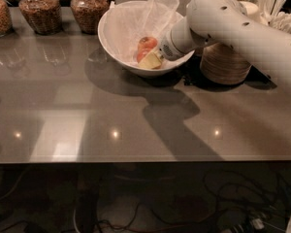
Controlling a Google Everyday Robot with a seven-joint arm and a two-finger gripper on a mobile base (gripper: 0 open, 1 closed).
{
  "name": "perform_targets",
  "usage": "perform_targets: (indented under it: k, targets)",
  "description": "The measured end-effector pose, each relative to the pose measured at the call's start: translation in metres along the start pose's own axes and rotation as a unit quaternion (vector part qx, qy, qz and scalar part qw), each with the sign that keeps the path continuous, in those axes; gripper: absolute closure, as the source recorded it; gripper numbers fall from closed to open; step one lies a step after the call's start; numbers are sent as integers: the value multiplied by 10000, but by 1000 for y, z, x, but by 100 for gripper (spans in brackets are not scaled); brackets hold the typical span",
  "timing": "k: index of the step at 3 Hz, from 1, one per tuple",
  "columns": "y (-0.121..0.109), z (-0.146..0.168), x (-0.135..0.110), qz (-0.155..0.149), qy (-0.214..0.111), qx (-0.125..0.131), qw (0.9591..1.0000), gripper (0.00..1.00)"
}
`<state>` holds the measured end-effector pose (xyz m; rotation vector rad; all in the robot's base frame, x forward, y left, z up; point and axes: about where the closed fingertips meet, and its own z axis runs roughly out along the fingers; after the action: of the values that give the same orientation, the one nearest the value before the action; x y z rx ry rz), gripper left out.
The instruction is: Pick apple from white bowl
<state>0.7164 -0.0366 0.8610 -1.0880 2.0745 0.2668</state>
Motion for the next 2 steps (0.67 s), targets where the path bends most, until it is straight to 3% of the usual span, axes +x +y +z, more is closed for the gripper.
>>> perform_targets:
  k: [1, 2]
  targets:
    - [2, -5, -2, -13, -32, 4, 10000, 90]
    - [1, -25, -11, -118, -176, 98, 9997, 100]
